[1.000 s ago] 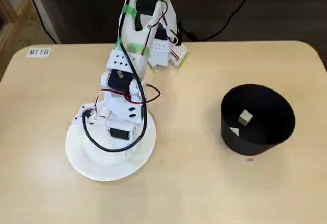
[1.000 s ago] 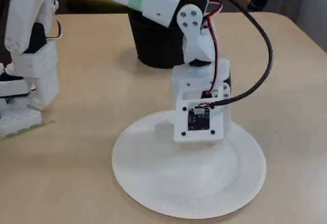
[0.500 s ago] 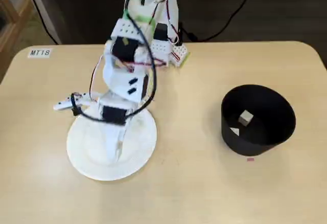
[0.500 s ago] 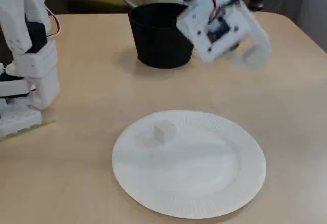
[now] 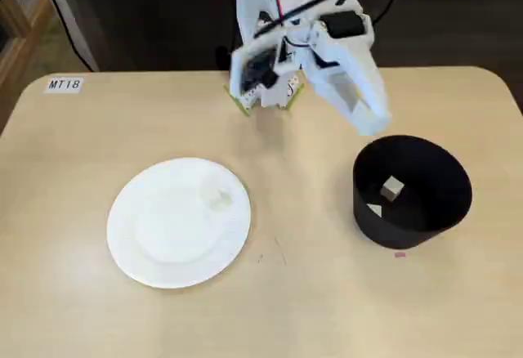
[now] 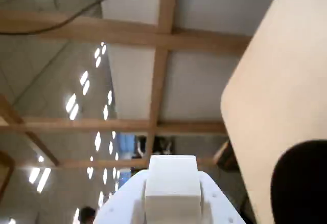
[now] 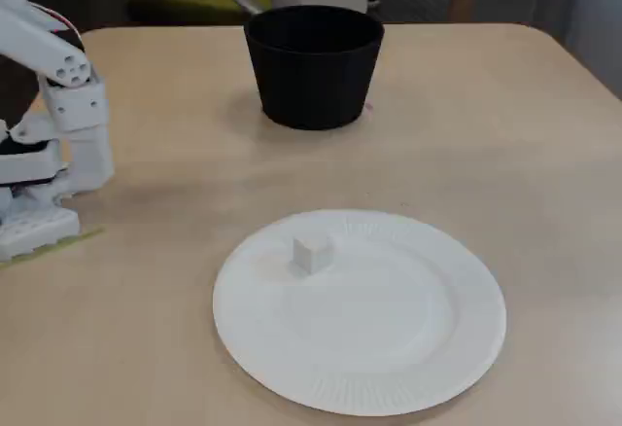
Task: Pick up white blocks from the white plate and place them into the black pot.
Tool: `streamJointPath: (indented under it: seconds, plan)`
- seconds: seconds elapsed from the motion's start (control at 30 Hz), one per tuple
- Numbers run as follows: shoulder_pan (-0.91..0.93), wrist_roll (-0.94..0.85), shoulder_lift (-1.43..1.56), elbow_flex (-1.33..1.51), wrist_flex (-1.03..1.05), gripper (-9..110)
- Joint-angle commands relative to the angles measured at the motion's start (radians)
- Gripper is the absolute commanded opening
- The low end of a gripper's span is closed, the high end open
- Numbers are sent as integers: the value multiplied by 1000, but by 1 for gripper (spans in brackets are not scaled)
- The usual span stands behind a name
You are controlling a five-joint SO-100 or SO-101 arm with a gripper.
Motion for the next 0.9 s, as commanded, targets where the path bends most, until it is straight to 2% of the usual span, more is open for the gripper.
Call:
streamJointPath:
  seconds: [0.0,0.2,0.53,0.7,0.87]
  plan:
    - [-121,-29,-46,54,-98,-2]
    - [-213,-95,-201,51,-121,-2]
    - [-201,-124,-357,48,-80,-2]
    - [-183,-126,-365,44,-26,15]
    - [-156,-143,-342,43,11,20]
